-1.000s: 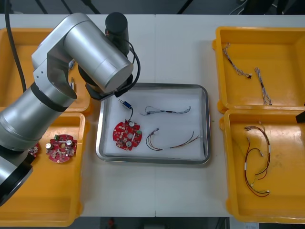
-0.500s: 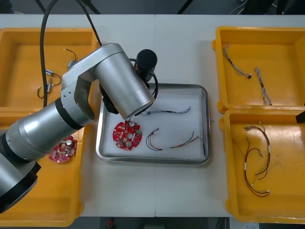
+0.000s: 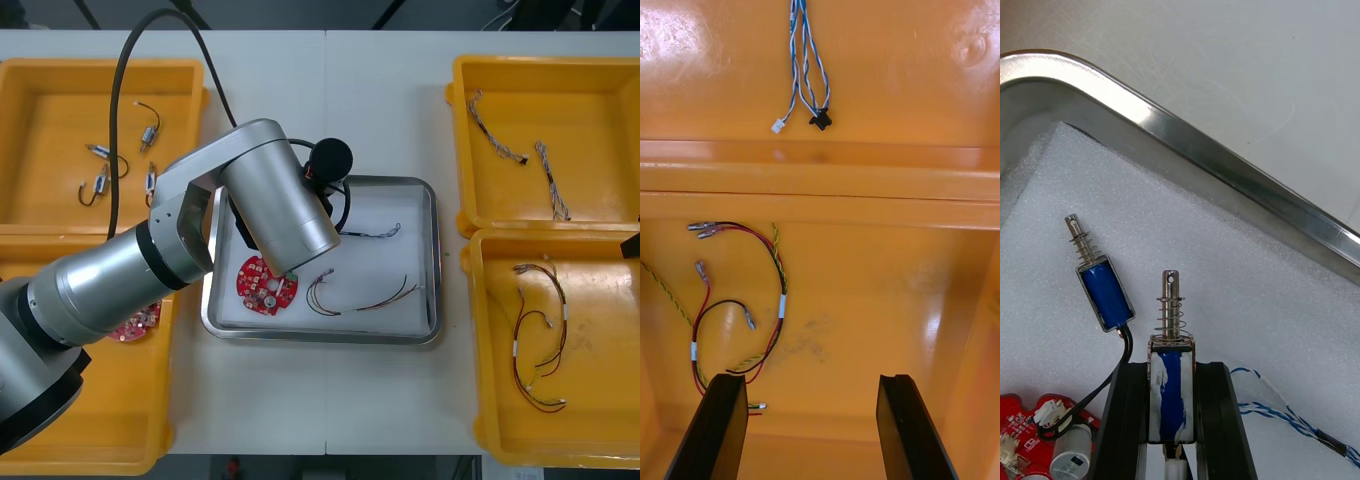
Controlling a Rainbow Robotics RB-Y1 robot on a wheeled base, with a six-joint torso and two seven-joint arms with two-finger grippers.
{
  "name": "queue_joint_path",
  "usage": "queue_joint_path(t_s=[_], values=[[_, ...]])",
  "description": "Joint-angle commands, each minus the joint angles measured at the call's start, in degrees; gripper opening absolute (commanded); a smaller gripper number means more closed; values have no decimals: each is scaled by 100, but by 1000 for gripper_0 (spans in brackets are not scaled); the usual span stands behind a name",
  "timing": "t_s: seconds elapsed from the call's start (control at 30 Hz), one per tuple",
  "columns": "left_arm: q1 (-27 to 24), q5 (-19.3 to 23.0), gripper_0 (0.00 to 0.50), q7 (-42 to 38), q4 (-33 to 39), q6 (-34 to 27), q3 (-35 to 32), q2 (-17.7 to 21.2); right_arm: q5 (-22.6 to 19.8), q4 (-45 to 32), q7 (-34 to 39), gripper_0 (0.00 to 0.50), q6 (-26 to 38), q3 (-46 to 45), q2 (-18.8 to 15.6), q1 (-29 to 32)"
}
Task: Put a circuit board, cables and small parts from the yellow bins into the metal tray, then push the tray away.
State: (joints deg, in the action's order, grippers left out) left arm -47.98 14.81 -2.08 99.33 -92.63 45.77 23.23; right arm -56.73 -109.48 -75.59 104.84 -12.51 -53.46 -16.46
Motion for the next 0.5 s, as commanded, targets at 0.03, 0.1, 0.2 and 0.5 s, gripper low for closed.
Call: queue_joint_path(t_s=[0.03, 0.1, 0.2, 0.5], values=[[-10, -92, 2, 208, 17, 96, 178, -143, 30, -153, 194, 500, -33, -191, -244, 38], [-19, -101, 4, 199, -36, 131, 205, -161, 30, -153, 194, 500, -33, -191, -244, 38], [-19, -128, 4, 199, -221, 298, 240, -196, 30, -153, 194, 500, -33, -191, -244, 38], [-19, -321, 58, 155, -537, 659, 354, -257, 30, -153, 194, 500, -33, -191, -244, 38]])
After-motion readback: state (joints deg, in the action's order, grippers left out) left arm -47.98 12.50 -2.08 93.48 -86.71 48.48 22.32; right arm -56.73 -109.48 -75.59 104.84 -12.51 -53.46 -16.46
